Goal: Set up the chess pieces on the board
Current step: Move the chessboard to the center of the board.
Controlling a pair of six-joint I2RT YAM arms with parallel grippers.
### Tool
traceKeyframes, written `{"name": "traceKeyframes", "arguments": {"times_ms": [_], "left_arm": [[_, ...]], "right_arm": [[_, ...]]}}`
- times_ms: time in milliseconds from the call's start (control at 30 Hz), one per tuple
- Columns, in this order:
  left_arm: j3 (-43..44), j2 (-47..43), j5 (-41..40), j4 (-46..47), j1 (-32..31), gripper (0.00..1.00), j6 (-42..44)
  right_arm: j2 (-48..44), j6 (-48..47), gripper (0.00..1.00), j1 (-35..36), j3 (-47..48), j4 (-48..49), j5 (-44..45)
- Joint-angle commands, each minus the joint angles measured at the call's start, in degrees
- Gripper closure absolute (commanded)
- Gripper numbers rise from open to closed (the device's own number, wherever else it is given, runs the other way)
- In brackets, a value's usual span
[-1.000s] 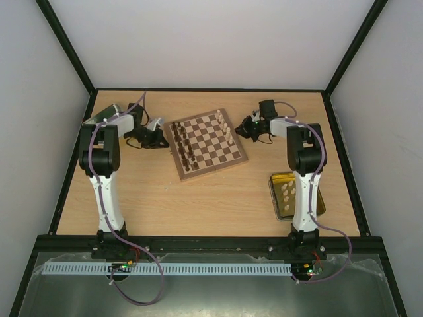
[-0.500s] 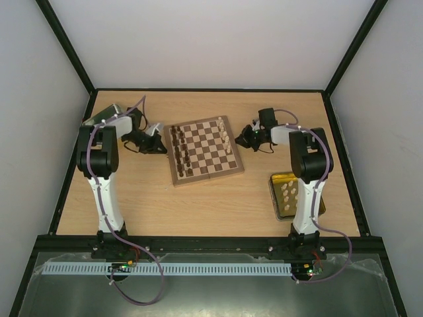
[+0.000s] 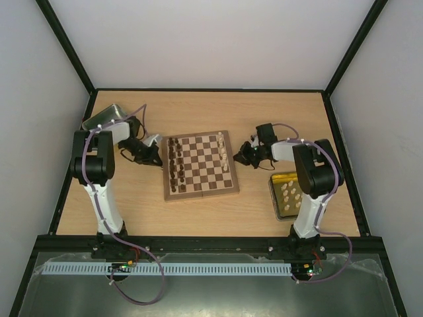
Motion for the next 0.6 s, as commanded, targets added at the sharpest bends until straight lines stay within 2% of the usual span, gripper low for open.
{"name": "traceKeyframes", "arguments": {"times_ms": [0,267,567], "left_arm": [[-2.88,-3.92,3.22,-2.24,-1.53,0.98,3.11],[-5.88,-6.28,1.37,-1.82,-1.53,0.98,3.39],[-8.94,-8.65,0.65,-2.77,-1.53,0.98,4.47]], "right_arm": [[-2.17,2.09,0.98,4.38,-8.42,-3.96,-1.32],[-10.01,4.95,0.98,7.0,-17.71,-0.54,0.08],[-11.67,4.77,0.98,7.01,-19.21,-1.59,1.7]]}}
